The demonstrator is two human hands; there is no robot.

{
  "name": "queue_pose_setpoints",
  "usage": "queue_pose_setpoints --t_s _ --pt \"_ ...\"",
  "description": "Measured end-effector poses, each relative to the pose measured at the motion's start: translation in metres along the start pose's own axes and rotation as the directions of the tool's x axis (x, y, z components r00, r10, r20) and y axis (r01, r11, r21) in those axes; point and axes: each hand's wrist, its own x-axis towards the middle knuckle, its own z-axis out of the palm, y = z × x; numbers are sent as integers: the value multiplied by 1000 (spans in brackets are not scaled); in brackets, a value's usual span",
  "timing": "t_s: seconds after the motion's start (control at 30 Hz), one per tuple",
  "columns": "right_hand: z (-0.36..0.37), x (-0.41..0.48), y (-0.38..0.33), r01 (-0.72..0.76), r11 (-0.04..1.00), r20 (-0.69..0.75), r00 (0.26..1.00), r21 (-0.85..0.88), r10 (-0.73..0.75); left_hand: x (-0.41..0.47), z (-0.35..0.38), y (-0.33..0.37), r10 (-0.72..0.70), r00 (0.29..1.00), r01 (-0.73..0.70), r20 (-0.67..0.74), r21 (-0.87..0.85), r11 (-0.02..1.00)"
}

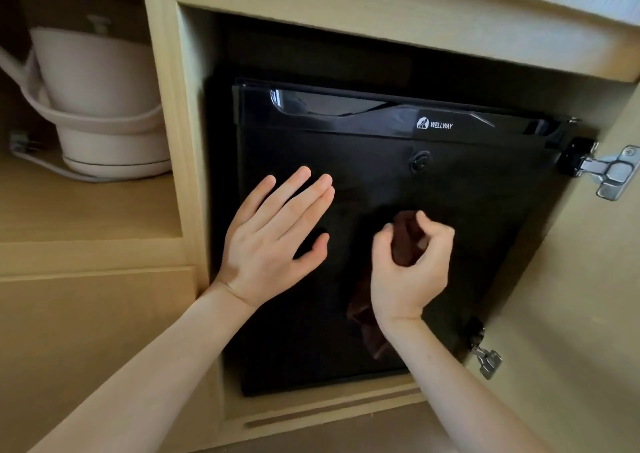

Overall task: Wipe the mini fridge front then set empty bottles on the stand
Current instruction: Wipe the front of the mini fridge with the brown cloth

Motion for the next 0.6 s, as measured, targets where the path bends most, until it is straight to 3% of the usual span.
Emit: queue_pose_setpoints --t_s 0.1,0.2,0.27,0.33,0.4,0.43,0.53,0.6 --pt "-7 -22 17 361 930 213 916 -66 -340 1 0 0 6 1000 -6 0 16 1000" --pt "-26 -29 31 481 873 365 830 -82 -423 4 -7 1 -7 999 7 36 23 1000" --pt "-35 -16 30 375 922 340 883 -98 -323 6 -12 2 -25 997 25 76 7 1000" --pt "-32 9 19 163 983 187 972 -80 -146 7 -19 2 -23 990 26 138 -20 999" --pt "-19 31 3 27 1000 47 999 -16 -26 7 -25 -2 -1 978 5 208 -15 1000" --pt "-10 36 -6 26 1000 19 999 6 -26 7 -29 -3 3 973 -5 233 10 1000" --pt "7 12 -16 280 960 139 950 24 -280 9 -37 -5 -65 965 37 255 112 993" --pt "1 -23 -3 563 826 290 786 32 -546 10 -43 -5 -122 952 89 282 128 988"
